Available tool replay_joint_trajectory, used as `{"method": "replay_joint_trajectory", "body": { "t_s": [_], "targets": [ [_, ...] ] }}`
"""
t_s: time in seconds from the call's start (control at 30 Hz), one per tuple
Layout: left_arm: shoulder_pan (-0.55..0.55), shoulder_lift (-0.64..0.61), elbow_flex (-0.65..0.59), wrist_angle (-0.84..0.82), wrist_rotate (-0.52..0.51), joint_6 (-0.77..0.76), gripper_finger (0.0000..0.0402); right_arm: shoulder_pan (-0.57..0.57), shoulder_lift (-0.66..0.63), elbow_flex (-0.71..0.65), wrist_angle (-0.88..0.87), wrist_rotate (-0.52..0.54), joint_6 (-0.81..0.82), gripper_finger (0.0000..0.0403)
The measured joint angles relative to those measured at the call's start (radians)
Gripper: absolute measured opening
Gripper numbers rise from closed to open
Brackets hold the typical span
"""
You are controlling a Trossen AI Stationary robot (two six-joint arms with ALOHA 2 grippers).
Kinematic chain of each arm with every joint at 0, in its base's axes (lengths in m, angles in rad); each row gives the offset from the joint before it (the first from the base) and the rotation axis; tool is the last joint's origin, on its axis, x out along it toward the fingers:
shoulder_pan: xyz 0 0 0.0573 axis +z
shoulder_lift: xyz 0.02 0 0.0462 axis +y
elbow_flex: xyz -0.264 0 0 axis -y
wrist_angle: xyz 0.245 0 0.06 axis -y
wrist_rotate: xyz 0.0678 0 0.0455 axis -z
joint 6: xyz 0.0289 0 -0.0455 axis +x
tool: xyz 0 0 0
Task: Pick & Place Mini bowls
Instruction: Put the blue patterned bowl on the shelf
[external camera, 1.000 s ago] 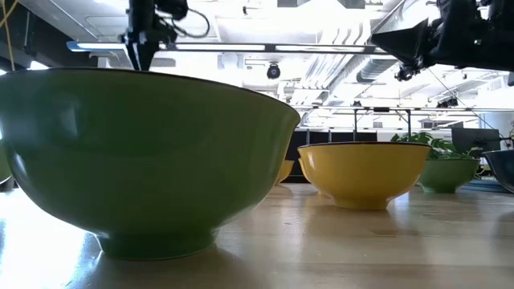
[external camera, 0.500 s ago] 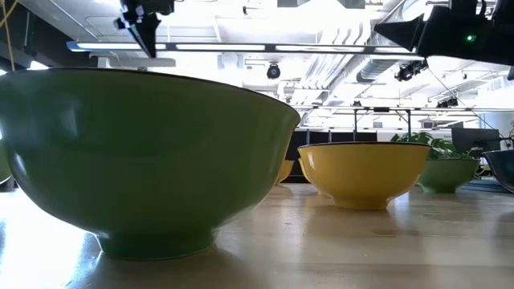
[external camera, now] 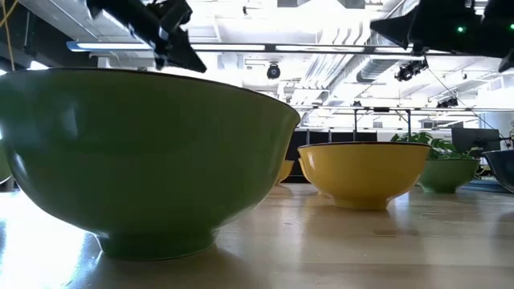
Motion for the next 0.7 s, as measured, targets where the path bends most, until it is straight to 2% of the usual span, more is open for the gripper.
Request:
{"method": "replay_joint_trajectory", "body": {
  "t_s": [0.13,0.2,0.27,0.37,0.47,0.6,0.7],
  "targets": [
    [0.000,0.001,-0.161,0.383,0.158,0.000,0.0001,-0.018,0.005,0.101,-0.242,0.017,0.122,0.0000],
    [0.003,0.002,-0.226,0.540,0.217,0.000,0.0001,-0.020,0.013,0.164,-0.399,0.072,0.198,0.0000],
    [0.003,0.004,-0.270,0.640,0.233,0.000,0.0000,-0.020,0.030,0.237,-0.580,0.142,0.270,0.0000],
    [0.004,0.004,-0.292,0.678,0.235,0.022,0.0000,-0.020,0.063,0.351,-0.852,0.229,0.389,0.0002],
    [0.004,0.004,-0.292,0.678,0.236,0.030,0.0000,-0.020,0.105,0.464,-1.112,0.257,0.502,0.0013],
    [0.004,0.009,-0.292,0.681,0.239,0.034,0.0000,-0.021,0.172,0.605,-1.465,0.238,0.665,0.0051],
    [0.004,0.018,-0.292,0.681,0.239,0.036,0.0000,-0.033,0.229,0.665,-1.658,0.164,0.823,0.0092]
  ]
}}
